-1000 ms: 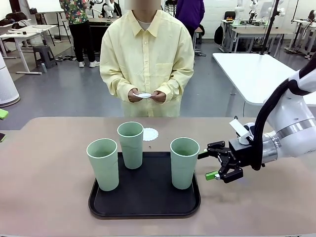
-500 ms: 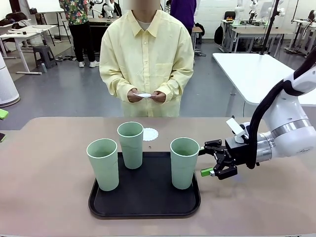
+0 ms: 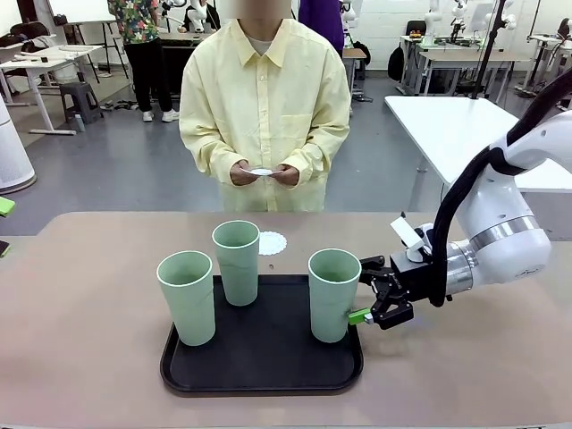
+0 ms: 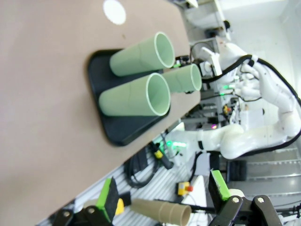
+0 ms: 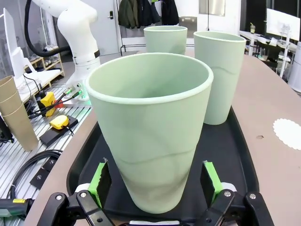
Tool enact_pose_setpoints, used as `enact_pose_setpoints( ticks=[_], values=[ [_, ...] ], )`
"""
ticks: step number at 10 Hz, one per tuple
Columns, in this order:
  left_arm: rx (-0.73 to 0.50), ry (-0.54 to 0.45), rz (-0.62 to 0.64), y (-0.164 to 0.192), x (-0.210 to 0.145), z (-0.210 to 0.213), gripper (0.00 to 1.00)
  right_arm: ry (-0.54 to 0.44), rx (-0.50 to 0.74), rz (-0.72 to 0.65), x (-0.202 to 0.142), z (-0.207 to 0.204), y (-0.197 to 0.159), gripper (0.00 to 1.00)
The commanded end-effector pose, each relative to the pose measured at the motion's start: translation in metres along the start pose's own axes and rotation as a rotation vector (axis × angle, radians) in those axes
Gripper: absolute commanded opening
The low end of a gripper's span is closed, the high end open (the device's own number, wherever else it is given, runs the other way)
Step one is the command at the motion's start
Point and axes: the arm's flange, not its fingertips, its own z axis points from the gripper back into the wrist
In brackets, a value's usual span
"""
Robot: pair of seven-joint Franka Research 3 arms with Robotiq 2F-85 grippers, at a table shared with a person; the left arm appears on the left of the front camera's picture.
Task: Place coasters on the table and set cups on them.
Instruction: Pick up one Reusable plastic cup and place it on a coaster set by the human.
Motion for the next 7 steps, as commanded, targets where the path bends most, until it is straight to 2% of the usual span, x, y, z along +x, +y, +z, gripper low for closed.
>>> enact_pose_setpoints(
  ticks=[1,7],
  values=[
    [-0.017,-0.006,-0.02,0.001,0.0,0.0,1.0,0.0,-0.013,0.004,-0.003,-0.011,-0.007,1.0],
    [-0.017,-0.006,-0.02,0.001,0.0,0.0,1.0,-0.02,0.043,0.023,0.0,-0.031,-0.012,1.0]
  ],
)
